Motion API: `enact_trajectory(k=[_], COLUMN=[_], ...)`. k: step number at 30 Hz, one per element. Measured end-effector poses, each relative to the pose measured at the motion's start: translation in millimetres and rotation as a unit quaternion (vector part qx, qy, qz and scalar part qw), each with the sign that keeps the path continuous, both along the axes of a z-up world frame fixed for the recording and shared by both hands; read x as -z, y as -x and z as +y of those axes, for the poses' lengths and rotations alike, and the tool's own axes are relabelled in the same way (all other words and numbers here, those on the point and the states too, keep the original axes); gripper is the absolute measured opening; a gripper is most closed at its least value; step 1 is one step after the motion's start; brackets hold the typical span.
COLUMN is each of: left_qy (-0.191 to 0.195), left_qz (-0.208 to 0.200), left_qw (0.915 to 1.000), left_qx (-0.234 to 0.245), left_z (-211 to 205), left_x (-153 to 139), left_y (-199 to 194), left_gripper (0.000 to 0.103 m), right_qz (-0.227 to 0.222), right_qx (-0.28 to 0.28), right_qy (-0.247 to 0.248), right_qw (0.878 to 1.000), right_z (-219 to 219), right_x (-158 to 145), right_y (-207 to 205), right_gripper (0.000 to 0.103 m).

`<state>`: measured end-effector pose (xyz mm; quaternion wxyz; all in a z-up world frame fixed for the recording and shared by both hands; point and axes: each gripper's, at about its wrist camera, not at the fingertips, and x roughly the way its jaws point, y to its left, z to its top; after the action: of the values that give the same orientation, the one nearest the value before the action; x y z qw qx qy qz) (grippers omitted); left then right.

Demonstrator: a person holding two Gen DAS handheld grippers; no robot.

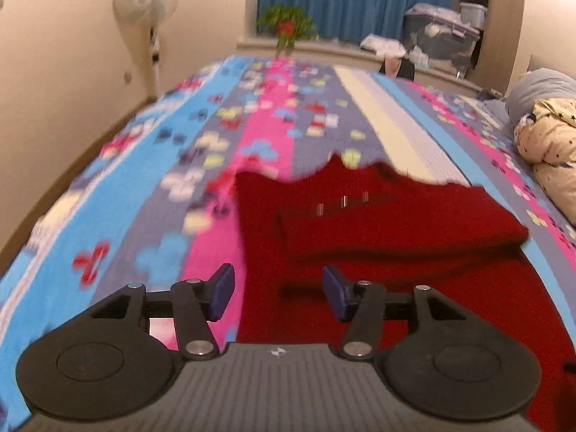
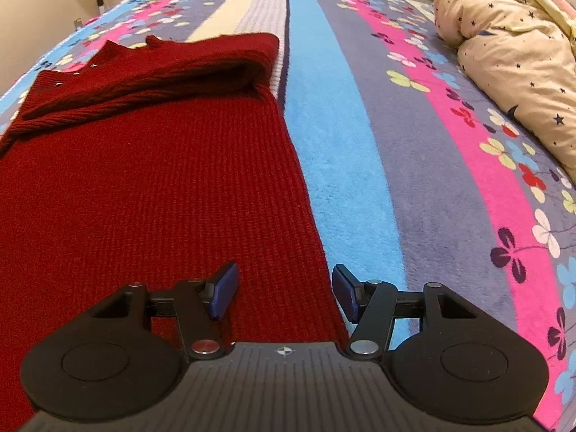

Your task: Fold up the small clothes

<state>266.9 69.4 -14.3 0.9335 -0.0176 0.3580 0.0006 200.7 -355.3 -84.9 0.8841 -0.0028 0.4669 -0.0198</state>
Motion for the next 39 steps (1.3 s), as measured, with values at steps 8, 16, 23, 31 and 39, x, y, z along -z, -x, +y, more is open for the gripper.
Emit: enact_trajectory(k=[8,16,23,31,39], left_qy=[0.012,0.036,0.041,0.049,0.093], left_qz=[0.066,0.181,0.211,0.197,0.189], left_qw=[0.9975,0.9827,0.9765,0.9793,0.9775], left_qx=[-0.02,-0.01,-0.01,0.004,-0.007], left_z=[38.0,53.2,55.1,47.8,55.5], left_x=[23.9,62.4,77.7,66.0,61.0], left_y=[123.0,166.3,176.6,185.1,186.6], left_gripper=[0.059,0.06,0.063,0.014,0.022], right_qz=[-0.021,0.009,0.084,0.085,0.075], right_qx=[-0.005,0.0,0.007,-0.007,-0.022], right_qy=[-0.005,-0.023,-0.061,-0.088,-0.15], right_qw=[1.0,1.0,0.995,0.992,0.986], right_z=[-10.1,-33.6,-39.7,-39.1,-43.4], right_x=[-14.4,-9.2,11.9,10.9,4.2], right_y=[33.5,66.3,67.2,64.5,67.5], right_gripper=[0.06,0.065,0.074,0.056,0.02])
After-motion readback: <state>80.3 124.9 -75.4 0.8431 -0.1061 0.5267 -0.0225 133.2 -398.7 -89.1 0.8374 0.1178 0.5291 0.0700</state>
